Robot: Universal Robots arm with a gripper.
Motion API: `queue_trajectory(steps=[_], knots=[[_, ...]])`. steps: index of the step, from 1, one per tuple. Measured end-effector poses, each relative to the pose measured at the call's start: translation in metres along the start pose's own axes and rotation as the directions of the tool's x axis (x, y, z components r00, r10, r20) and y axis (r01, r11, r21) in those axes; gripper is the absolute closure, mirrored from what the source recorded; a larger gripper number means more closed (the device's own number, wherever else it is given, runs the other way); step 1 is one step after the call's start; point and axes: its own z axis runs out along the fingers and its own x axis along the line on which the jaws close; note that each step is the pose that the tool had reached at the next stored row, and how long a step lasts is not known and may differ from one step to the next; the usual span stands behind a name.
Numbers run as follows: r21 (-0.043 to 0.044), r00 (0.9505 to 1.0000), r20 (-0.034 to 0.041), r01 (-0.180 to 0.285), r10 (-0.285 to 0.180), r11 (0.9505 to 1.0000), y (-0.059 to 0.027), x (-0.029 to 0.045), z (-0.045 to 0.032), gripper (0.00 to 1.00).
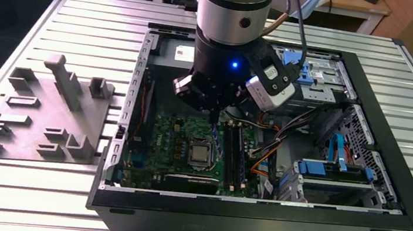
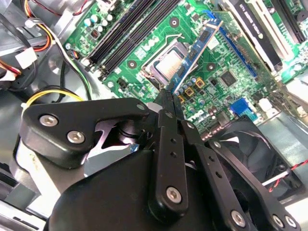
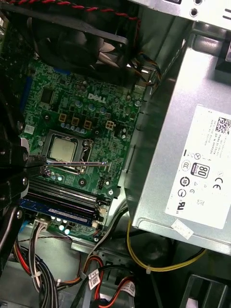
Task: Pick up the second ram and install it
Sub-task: 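Insert the second ram into the second slot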
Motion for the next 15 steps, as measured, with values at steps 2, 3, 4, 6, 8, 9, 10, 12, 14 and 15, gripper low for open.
queue_trajectory(steps=[2, 3, 4, 6, 8, 9, 10, 12, 14, 15], knots=[[-0.0001, 1.0000, 0.0000, 0.004, -0.004, 1.0000, 0.0000, 0.0000, 0.0000, 0.89], [-0.0002, 1.0000, 0.0000, 0.005, -0.005, 1.0000, 0.0000, 0.0000, 0.0000, 0.89], [-0.0002, 1.0000, -0.0001, 0.004, -0.004, 1.0000, 0.0000, 0.0000, 0.0000, 0.89], [0.0000, 1.0000, -0.0001, 0.000, 0.000, 1.0000, 0.0000, 0.0000, 0.0000, 0.89], [0.0007, 0.9998, -0.0001, -0.019, 0.019, 0.9998, 0.0000, 0.0000, 0.0000, 0.89], [0.0011, 0.9996, 0.0000, -0.029, 0.029, 0.9996, 0.0000, 0.0000, 0.0001, 0.89], [0.0014, 0.9992, 0.0000, -0.039, 0.039, 0.9992, 0.0000, 0.0000, 0.0001, 0.89], [0.0017, 0.9989, 0.0000, -0.046, 0.046, 0.9989, 0.0000, 0.0000, 0.0001, 0.89], [0.0017, 0.9989, 0.0000, -0.046, 0.046, 0.9989, 0.0000, 0.0000, 0.0001, 0.89], [0.0017, 0.9989, 0.0000, -0.046, 0.046, 0.9989, 0.0000, 0.0000, 0.0001, 0.89]])
